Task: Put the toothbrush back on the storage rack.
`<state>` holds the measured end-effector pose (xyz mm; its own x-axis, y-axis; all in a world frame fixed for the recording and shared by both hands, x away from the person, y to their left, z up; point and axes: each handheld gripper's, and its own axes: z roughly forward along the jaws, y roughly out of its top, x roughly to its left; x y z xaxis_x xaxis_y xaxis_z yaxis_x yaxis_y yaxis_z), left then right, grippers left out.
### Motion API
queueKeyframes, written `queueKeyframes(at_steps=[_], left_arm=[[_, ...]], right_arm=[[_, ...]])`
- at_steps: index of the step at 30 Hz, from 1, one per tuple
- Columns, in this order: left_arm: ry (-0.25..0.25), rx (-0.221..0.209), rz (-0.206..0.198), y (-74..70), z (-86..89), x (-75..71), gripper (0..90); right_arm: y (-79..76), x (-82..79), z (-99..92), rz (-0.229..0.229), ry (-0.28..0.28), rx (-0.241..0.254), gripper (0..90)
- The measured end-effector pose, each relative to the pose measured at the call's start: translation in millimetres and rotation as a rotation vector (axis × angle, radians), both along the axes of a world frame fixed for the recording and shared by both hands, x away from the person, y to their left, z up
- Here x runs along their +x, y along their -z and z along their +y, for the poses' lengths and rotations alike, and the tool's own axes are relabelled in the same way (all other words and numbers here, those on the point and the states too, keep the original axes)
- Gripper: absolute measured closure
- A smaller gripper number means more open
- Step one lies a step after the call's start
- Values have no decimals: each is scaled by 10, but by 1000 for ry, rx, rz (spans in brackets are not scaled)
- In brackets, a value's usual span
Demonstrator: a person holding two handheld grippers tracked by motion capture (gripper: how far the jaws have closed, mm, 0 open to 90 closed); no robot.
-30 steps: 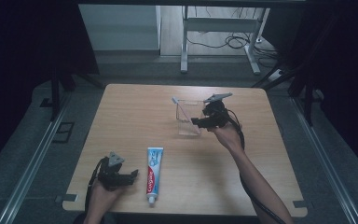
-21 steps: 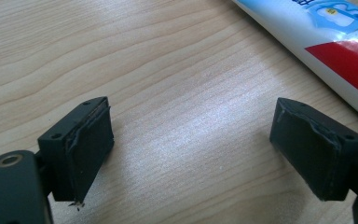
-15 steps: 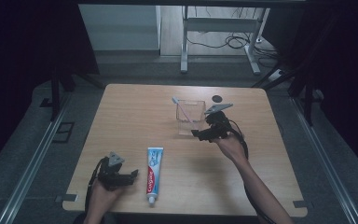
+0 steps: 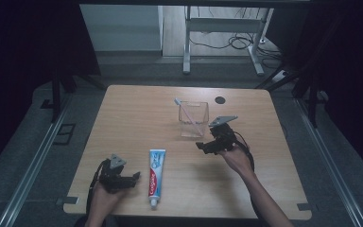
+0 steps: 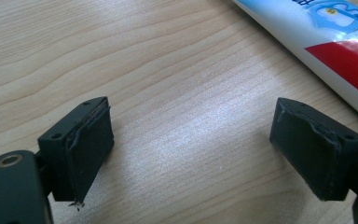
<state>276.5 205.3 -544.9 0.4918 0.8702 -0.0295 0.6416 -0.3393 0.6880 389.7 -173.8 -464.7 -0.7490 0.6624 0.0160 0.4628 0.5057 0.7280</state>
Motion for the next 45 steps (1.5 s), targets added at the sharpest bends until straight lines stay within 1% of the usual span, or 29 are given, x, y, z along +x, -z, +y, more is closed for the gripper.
queueKeyframes(at_steps=[4, 7, 13, 17, 27, 29, 31, 36, 45], left_arm=[[0, -1, 0, 0, 0, 0, 131], [0, -1, 0, 0, -1, 0, 131], [0, 0, 0, 0, 0, 0, 131], [0, 0, 0, 0, 0, 0, 131], [-3, 0, -1, 1, -1, 0, 131], [-10, 1, -1, 0, -10, -3, 131], [-11, 2, -1, 0, -11, -4, 131], [-11, 2, -1, 0, -11, -4, 131], [-11, 2, -1, 0, -11, -4, 131]], right_arm=[[20, -55, -40, 2, 5, 3, 127], [56, -94, -71, 8, 5, -5, 128], [173, -178, -138, 8, 13, -15, 128], [219, -226, -180, 5, 17, -18, 129], [295, -338, -281, 7, 32, -2, 130], [322, -359, -292, 15, 32, 1, 130], [351, -376, -304, 16, 33, -5, 130], [408, -413, -338, 30, 40, 2, 131], [507, -516, -442, 29, 46, 10, 132]])
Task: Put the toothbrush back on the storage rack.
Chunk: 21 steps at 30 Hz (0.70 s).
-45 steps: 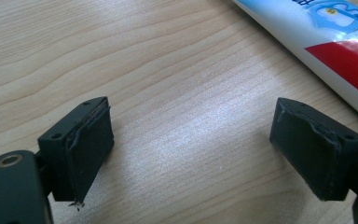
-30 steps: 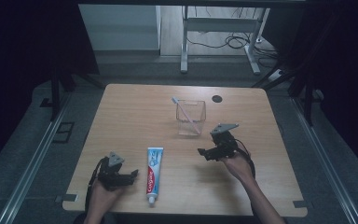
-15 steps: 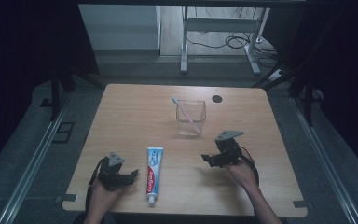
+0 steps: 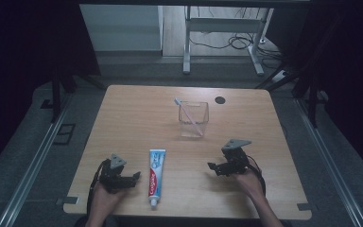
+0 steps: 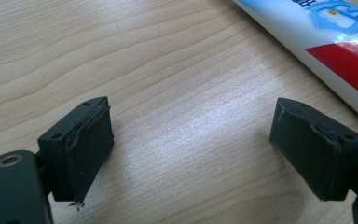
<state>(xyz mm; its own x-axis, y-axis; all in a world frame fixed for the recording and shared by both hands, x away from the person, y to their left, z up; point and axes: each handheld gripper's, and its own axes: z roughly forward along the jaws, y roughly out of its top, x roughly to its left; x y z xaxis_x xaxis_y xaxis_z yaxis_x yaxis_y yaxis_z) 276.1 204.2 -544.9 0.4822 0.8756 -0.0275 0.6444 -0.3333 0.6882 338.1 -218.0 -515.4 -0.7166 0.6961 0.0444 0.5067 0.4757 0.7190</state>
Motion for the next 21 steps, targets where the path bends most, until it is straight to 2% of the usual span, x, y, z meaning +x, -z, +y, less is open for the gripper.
queueKeyframes(at_steps=[9, 21], left_arm=[[2, 2, -1, 0, 1, 1, 131], [1, 0, 0, 0, 0, 0, 131]], right_arm=[[74, -119, -81, 10, 8, 13, 132], [167, -273, -148, 29, 14, 4, 132]])
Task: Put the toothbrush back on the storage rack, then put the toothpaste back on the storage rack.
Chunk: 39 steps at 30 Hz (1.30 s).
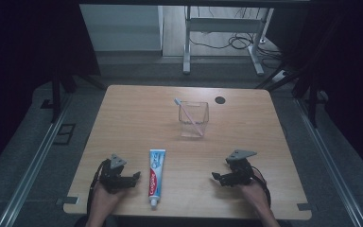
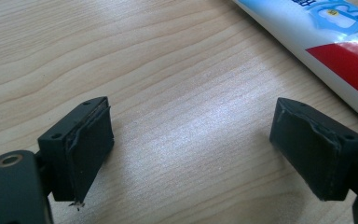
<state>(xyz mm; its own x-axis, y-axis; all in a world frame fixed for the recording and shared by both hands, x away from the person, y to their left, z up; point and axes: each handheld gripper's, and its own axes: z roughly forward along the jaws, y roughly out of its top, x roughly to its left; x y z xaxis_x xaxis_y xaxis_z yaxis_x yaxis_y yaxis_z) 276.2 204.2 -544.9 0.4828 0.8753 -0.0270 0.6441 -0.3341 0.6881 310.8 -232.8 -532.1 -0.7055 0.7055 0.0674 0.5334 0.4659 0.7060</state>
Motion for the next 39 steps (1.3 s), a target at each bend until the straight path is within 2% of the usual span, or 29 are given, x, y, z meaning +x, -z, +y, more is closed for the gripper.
queueKeyframes(at_steps=[6, 13, 17, 23, 29, 33, 39], left_arm=[[1, 1, 0, -1, 0, 1, 131], [1, 0, -2, -1, 7, 2, 138], [-8, -3, -3, -2, 8, -1, 148], [-13, -23, 8, -32, 29, -8, 158], [-24, -39, -12, -140, 25, -36, 281], [18, -55, -10, -192, -24, -63, 444], [54, -71, 11, -236, -134, -83, 693]], right_arm=[[60, -56, -27, 3, 8, -3, 133], [105, -101, -39, -48, 14, -5, 132], [108, -112, -19, -62, 9, -30, 130], [108, -120, -33, -61, 7, -26, 132], [107, -120, -35, -61, 6, -26, 132], [107, -121, -35, -62, 7, -27, 133], [107, -121, -35, -63, 7, -29, 135]])
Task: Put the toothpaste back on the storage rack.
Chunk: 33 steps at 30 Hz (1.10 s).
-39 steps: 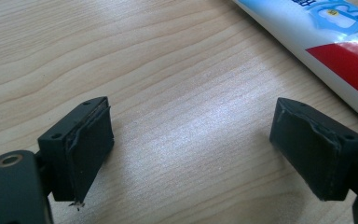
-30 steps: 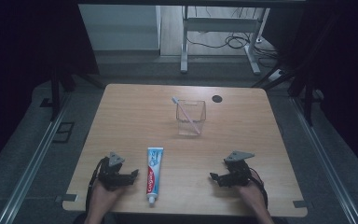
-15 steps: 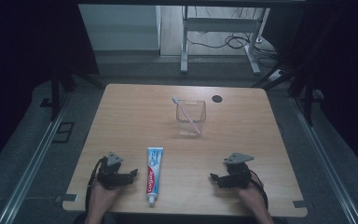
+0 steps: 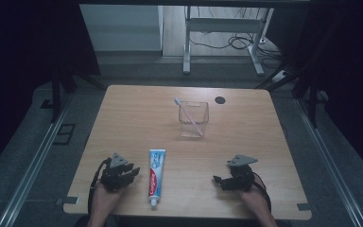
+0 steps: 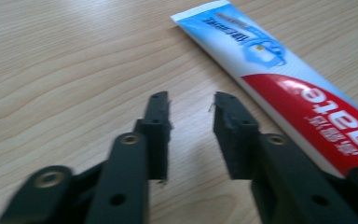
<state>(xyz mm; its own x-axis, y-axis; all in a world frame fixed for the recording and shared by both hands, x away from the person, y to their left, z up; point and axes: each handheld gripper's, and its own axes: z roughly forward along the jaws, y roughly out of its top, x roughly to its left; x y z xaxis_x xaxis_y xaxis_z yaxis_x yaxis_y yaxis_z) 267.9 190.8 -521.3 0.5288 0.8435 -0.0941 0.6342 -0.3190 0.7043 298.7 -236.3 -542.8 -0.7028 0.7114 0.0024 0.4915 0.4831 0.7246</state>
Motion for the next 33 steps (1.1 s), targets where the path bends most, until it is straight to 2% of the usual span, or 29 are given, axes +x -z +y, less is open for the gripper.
queueKeyframes(at_steps=[6, 13, 19, 26, 33], left_arm=[[31, -13, 2, -54, -95, -69, 888], [81, -52, 15, -163, -231, -104, 895], [132, -58, 19, -209, -424, -148, 894], [191, -33, 48, -197, -609, -211, 894], [207, 11, 55, -190, -688, -258, 894]], right_arm=[[0, 0, 0, 0, 0, 0, 135], [0, -1, 0, 0, 1, 0, 135], [0, -1, 1, -1, 1, 0, 135], [0, -1, 1, 0, 1, 0, 135], [0, -1, 0, 0, 0, 0, 135]])
